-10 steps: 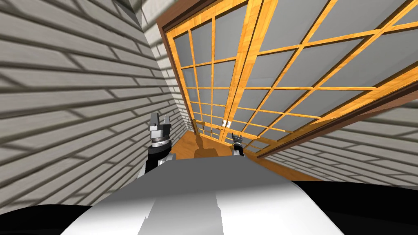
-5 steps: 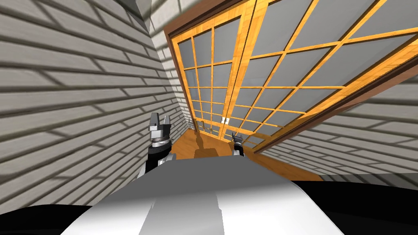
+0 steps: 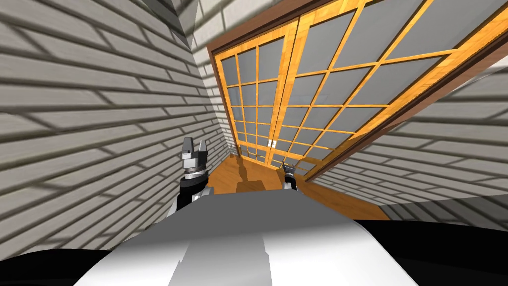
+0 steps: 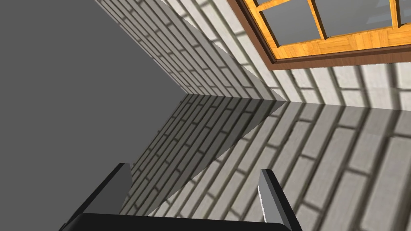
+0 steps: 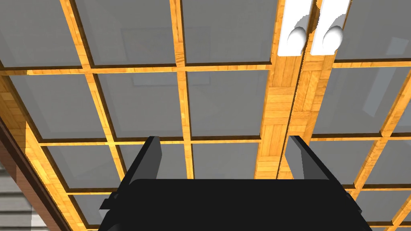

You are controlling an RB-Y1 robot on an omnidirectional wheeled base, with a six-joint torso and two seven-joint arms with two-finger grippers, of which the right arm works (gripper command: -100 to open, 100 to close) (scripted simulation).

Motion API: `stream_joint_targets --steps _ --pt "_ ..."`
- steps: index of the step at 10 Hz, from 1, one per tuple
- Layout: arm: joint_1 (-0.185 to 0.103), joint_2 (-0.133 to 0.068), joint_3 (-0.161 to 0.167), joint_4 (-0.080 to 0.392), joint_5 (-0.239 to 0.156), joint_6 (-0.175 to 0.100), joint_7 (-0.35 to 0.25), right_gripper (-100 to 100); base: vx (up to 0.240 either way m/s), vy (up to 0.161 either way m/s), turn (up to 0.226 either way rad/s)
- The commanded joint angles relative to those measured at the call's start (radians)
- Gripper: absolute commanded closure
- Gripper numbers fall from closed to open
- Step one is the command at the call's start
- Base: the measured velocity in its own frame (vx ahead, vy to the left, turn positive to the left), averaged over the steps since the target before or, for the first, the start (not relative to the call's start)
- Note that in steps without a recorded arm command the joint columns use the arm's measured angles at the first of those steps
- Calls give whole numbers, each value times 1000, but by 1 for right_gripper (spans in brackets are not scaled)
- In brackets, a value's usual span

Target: Push the door open

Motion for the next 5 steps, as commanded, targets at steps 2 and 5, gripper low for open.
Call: stream_joint_targets --steps 2,5 --pt "-5 -3 -5 6 -3 -5 8 -100 -217 3 27" --pt "-9 -5 -10 9 -7 -8 16 -100 -205 1 31"
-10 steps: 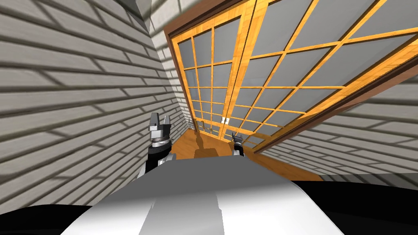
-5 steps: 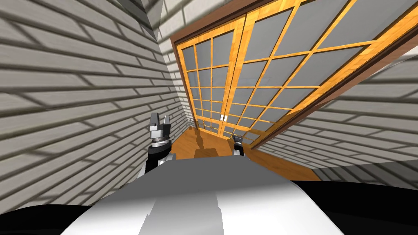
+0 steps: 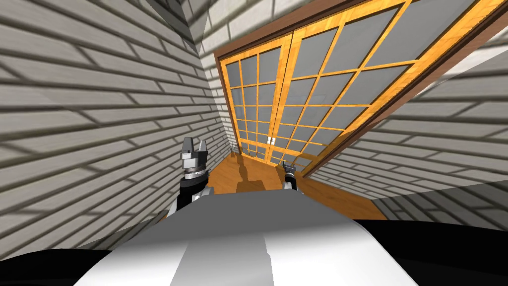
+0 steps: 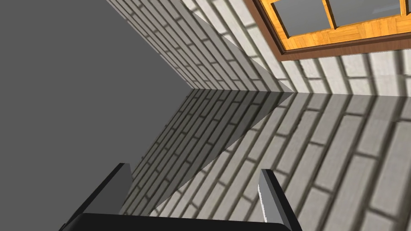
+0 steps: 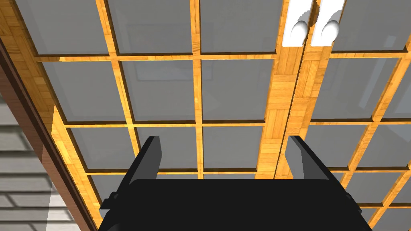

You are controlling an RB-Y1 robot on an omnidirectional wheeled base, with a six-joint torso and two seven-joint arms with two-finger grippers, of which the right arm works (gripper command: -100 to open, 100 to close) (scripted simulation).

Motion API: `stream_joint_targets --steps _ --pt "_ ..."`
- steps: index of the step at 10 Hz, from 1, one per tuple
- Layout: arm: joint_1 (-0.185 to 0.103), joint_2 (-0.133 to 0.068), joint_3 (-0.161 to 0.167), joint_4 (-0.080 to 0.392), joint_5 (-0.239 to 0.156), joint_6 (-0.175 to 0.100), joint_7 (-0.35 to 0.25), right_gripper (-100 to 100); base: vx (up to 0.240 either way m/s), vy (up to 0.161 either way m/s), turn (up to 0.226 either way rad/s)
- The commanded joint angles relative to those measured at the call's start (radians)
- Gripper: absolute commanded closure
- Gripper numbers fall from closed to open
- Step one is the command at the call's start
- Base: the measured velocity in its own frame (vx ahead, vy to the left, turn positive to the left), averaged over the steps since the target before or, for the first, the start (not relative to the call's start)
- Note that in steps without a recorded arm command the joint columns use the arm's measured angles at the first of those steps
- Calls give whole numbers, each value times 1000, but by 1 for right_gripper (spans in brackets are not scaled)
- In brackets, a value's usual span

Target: Push the door open

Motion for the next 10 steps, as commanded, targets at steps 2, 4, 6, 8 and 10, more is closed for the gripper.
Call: stream_joint_targets --steps 2,4,6,8,10 --pt "-6 -3 -7 5 -6 -6 13 -100 -241 -9 50" --pt "-11 -6 -15 9 -11 -11 25 -100 -233 11 58" --pt "-18 -9 -24 15 -18 -18 41 -100 -201 -30 62" --pt "-28 -11 -40 23 -29 -30 67 -100 -206 -2 102" --pt "-41 -11 -58 33 -42 -43 98 -100 -144 -6 133"
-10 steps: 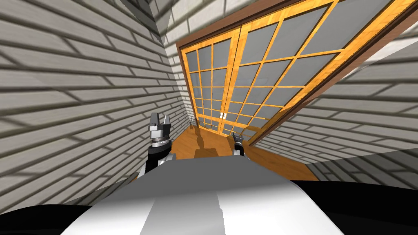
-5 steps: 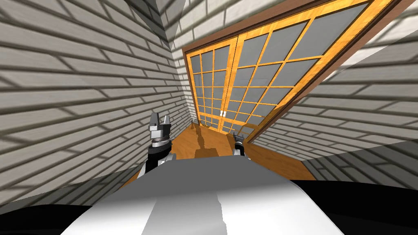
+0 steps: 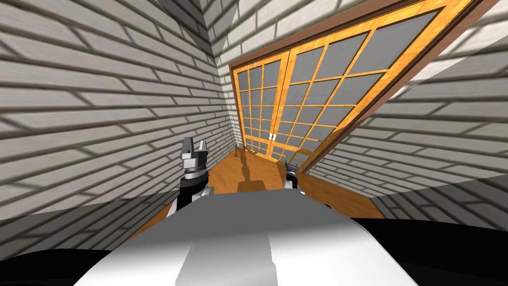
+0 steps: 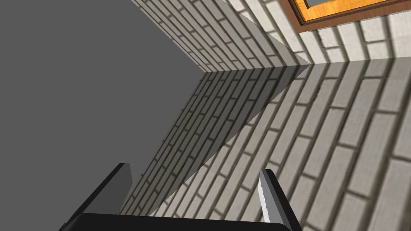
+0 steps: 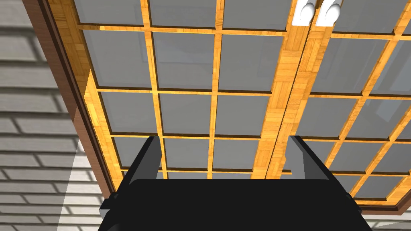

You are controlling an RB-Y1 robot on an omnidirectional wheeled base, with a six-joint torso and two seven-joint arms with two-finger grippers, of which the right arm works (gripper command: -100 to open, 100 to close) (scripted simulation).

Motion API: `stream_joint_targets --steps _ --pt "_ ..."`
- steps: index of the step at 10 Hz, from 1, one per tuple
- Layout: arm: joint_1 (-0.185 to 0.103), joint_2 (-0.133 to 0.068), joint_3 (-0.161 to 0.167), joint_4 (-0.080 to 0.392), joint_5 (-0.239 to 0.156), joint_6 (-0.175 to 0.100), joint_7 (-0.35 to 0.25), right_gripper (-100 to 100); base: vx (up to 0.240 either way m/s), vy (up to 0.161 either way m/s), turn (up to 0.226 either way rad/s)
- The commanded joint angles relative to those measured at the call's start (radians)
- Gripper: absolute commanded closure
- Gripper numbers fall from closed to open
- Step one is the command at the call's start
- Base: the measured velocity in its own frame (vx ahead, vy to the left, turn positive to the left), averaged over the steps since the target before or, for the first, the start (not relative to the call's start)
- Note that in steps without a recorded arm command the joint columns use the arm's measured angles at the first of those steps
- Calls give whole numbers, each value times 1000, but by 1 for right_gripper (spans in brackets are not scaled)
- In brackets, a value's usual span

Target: Push the door open

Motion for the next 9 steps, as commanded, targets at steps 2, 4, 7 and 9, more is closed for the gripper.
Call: stream_joint_targets --steps 2,4,7,9 --pt "-17 3 -25 13 -18 -17 44 -100 -6 -4 124" --pt "-31 12 -44 24 -33 -32 77 -100 122 -27 135" --pt "-45 27 -64 35 -47 -46 111 -100 186 -40 77" --pt "-53 41 -76 42 -56 -55 131 -100 209 -64 64"
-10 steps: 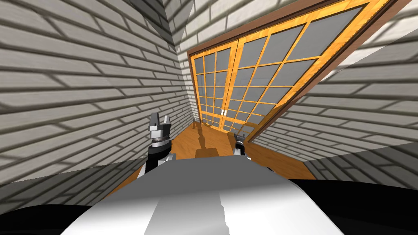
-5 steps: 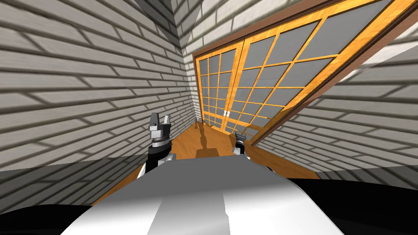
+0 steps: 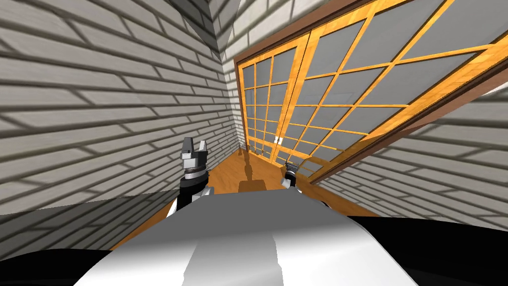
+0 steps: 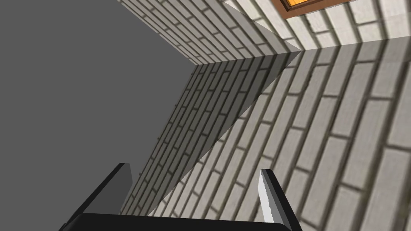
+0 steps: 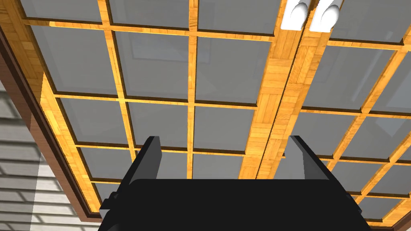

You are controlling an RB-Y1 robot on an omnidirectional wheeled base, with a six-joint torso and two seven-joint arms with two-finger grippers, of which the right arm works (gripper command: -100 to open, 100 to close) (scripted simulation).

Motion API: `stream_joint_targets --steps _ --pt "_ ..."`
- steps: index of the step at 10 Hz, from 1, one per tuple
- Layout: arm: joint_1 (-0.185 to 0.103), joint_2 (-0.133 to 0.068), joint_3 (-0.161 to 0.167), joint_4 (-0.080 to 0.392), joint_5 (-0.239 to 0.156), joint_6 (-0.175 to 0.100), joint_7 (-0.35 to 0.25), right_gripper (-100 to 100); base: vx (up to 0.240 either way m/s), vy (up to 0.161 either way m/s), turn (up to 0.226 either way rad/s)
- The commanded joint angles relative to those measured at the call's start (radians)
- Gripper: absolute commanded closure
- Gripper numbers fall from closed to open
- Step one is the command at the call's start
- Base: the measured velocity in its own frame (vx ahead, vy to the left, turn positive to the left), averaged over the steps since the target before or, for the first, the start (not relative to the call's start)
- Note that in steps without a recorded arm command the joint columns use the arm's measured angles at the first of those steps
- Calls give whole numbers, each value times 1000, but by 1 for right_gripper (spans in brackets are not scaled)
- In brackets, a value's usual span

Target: Push the door open

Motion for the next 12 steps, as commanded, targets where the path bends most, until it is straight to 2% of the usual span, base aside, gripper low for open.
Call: stream_joint_targets --steps 1,5,12 --pt "-5 13 -9 1 -7 -5 18 -100 188 -75 51" --pt "-16 45 -26 11 -19 -17 46 -100 196 -61 45" --pt "-30 115 -46 22 -34 -32 80 -100 201 -55 24"
